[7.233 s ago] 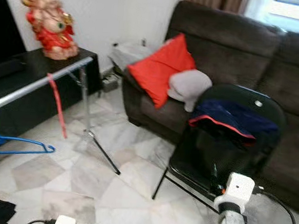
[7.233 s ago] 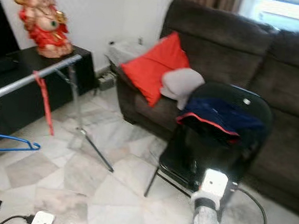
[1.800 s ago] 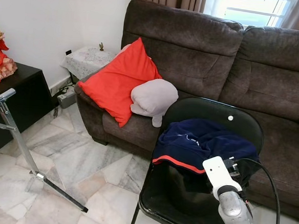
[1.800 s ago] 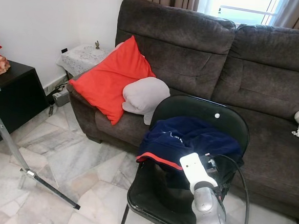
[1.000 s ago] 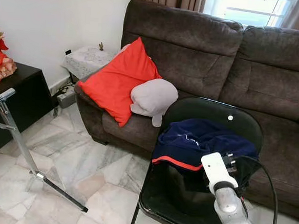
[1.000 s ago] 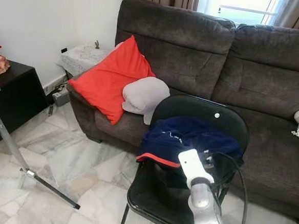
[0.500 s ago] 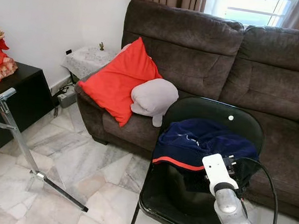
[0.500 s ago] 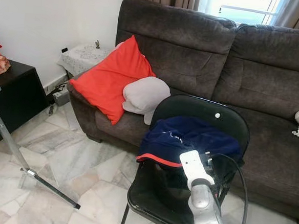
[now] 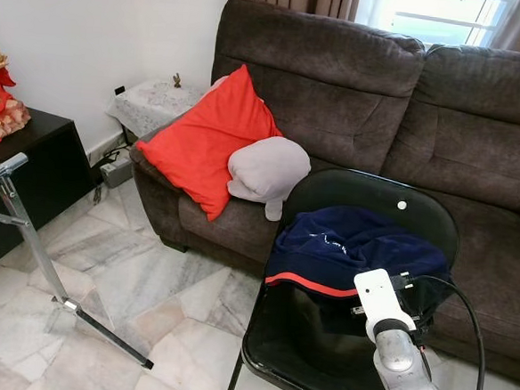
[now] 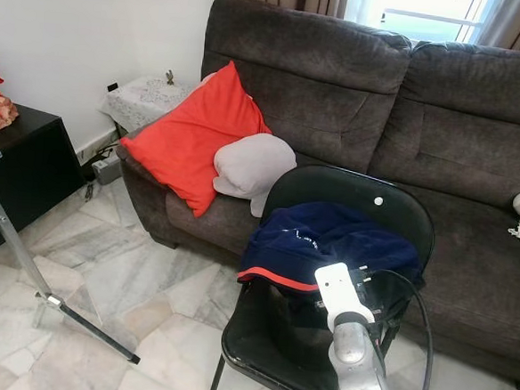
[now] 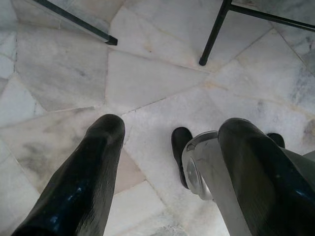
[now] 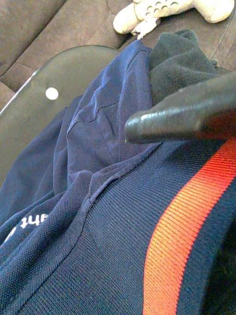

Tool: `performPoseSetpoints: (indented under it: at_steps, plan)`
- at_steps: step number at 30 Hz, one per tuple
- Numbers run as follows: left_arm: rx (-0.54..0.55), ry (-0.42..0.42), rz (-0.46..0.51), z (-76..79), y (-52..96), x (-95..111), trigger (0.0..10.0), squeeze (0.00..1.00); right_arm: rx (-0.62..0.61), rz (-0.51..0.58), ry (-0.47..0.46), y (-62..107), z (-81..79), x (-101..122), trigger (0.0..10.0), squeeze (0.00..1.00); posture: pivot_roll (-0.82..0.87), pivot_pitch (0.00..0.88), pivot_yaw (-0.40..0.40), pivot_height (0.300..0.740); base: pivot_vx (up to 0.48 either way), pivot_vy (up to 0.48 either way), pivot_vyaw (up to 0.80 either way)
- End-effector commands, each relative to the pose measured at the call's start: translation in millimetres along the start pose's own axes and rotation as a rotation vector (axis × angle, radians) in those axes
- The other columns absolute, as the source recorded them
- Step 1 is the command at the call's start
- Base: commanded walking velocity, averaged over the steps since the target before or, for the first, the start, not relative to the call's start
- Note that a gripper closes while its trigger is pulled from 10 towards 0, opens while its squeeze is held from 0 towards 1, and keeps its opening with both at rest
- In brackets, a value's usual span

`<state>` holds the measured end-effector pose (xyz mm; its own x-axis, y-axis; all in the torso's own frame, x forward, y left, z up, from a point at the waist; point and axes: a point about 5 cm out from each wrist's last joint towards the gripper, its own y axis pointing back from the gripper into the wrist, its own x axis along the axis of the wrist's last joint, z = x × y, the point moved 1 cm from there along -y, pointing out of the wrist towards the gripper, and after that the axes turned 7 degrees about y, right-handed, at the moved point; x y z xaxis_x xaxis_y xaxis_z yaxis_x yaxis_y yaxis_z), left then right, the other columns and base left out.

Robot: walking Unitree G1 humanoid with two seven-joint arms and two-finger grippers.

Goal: Hang hanger

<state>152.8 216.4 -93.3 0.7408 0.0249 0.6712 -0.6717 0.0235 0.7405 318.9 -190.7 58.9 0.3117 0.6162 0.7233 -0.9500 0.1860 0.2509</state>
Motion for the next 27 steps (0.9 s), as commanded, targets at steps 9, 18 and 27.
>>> performPoseSetpoints:
  at_steps: [9,18,27]
  plan:
    - [-0.009,-0.022,-0.027,0.5,2.0,-6.3,10.0,0.00,-0.015,-0.011,-0.007,-1.9,2.2,-1.5,0.0,0.00,0.07,0.008,0.021,0.740,0.000,0.000,0.00]
    - [-0.011,-0.032,-0.026,0.4,0.9,-3.9,10.0,0.00,-0.107,0.078,-0.059,-1.6,12.8,18.2,0.0,0.00,0.07,0.000,0.027,0.740,0.000,0.000,0.00]
    - [-0.015,-0.039,-0.028,-0.5,0.1,-2.0,10.0,0.00,-0.311,0.264,-0.110,7.6,42.1,58.3,0.0,0.00,0.06,0.000,0.032,0.740,0.000,0.000,0.00]
